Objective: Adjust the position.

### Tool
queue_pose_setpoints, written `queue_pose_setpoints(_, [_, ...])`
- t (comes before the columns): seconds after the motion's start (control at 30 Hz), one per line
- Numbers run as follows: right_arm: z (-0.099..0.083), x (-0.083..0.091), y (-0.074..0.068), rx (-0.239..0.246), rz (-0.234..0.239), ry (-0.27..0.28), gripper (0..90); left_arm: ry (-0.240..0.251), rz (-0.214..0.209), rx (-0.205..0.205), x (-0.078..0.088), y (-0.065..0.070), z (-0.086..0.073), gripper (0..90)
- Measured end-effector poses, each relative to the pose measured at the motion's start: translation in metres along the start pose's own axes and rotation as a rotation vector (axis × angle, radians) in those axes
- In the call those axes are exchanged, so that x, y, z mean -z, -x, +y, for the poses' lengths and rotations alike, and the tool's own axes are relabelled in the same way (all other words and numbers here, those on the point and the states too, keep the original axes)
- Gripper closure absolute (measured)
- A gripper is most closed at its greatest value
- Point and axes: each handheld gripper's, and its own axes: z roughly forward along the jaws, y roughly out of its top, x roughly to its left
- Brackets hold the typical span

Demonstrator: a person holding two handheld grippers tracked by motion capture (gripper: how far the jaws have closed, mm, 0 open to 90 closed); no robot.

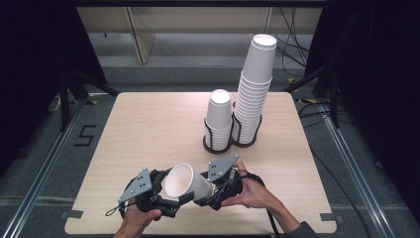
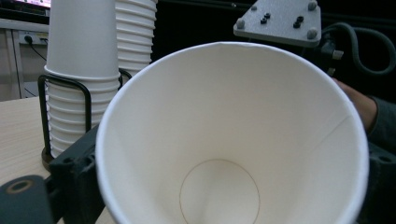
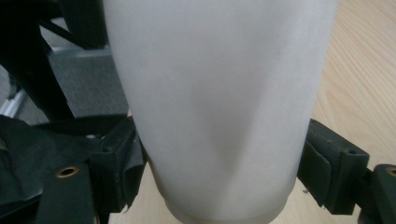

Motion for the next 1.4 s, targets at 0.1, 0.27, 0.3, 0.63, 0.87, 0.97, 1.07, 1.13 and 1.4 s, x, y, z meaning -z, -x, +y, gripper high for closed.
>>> queue_pose_setpoints(0.1, [-0.003,-0.002,0.002,-0.024,0.025,0.029,24.2,0.017,0.007,-0.004,-0.001,0.001,-0.001,7.0])
queue_pose_setpoints(0.27, [-0.006,-0.009,0.001,-0.040,0.045,0.055,24.4,0.018,-0.002,-0.016,-0.003,0.003,-0.002,9.0])
queue_pose_setpoints(0.3, [-0.006,-0.011,0.000,-0.043,0.051,0.053,24.4,0.018,-0.003,-0.015,-0.004,0.004,-0.002,9.2])
queue_pose_setpoints(0.63, [-0.010,-0.016,0.002,-0.101,0.062,0.072,22.4,0.020,0.018,-0.009,-0.001,0.002,-0.001,13.6])
queue_pose_setpoints(0.87, [-0.019,-0.010,0.009,-0.126,-0.059,-0.001,16.9,-0.020,0.183,-0.060,0.007,-0.007,0.004,13.5])
queue_pose_setpoints(0.97, [-0.026,-0.003,0.012,-0.139,-0.105,-0.016,18.3,-0.043,0.276,-0.081,0.010,-0.016,0.003,13.5])
queue_pose_setpoints(1.07, [-0.034,0.005,0.014,-0.155,-0.165,-0.033,19.5,-0.082,0.350,-0.092,0.013,-0.022,0.003,13.5])
queue_pose_setpoints(1.13, [-0.036,0.007,0.014,-0.165,-0.181,-0.038,19.7,-0.105,0.379,-0.097,0.014,-0.025,0.002,13.5])
queue_pose_setpoints(1.4, [-0.047,0.016,0.011,-0.203,-0.241,-0.066,20.2,-0.167,0.461,-0.106,0.014,-0.037,-0.003,13.4])
